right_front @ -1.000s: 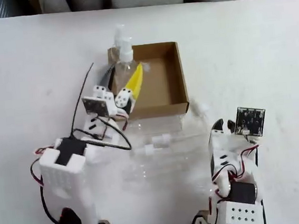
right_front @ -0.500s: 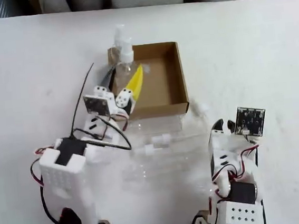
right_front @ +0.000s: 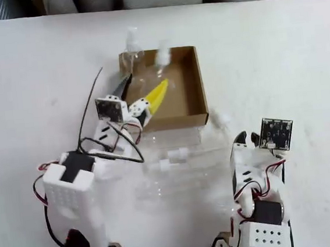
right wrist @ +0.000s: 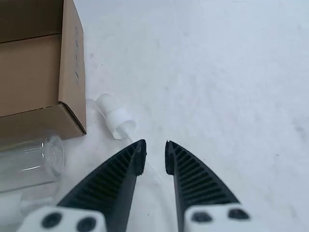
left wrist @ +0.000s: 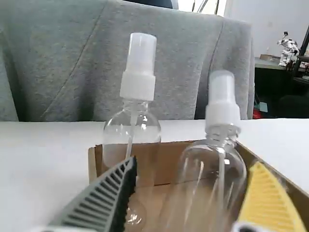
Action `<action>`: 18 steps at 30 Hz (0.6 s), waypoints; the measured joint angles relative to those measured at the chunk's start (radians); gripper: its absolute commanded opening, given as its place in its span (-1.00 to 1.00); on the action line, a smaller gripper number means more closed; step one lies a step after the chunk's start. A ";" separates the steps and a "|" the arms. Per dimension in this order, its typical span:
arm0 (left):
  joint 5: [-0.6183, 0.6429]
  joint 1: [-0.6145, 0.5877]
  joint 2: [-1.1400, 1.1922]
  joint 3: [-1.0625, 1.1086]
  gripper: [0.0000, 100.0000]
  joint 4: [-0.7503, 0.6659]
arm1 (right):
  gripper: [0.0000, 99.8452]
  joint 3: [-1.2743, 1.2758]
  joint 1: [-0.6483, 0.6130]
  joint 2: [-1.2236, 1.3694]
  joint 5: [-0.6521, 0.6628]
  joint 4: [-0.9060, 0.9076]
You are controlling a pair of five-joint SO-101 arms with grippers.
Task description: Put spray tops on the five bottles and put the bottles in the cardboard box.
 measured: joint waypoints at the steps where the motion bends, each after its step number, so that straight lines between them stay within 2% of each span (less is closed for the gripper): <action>1: 0.000 -0.002 0.000 -0.002 -0.34 0.000 | -0.89 0.000 0.000 0.000 0.000 0.000; 11: 0.000 -0.011 0.000 -0.003 -0.39 0.000 | -0.89 0.000 0.000 0.000 0.000 0.000; 14: 0.000 -0.003 0.000 0.032 -0.50 0.000 | -0.89 0.000 0.000 0.000 0.000 0.000; 18: 0.000 0.028 -0.072 0.104 -0.76 0.000 | -0.89 0.000 0.000 0.000 0.000 0.000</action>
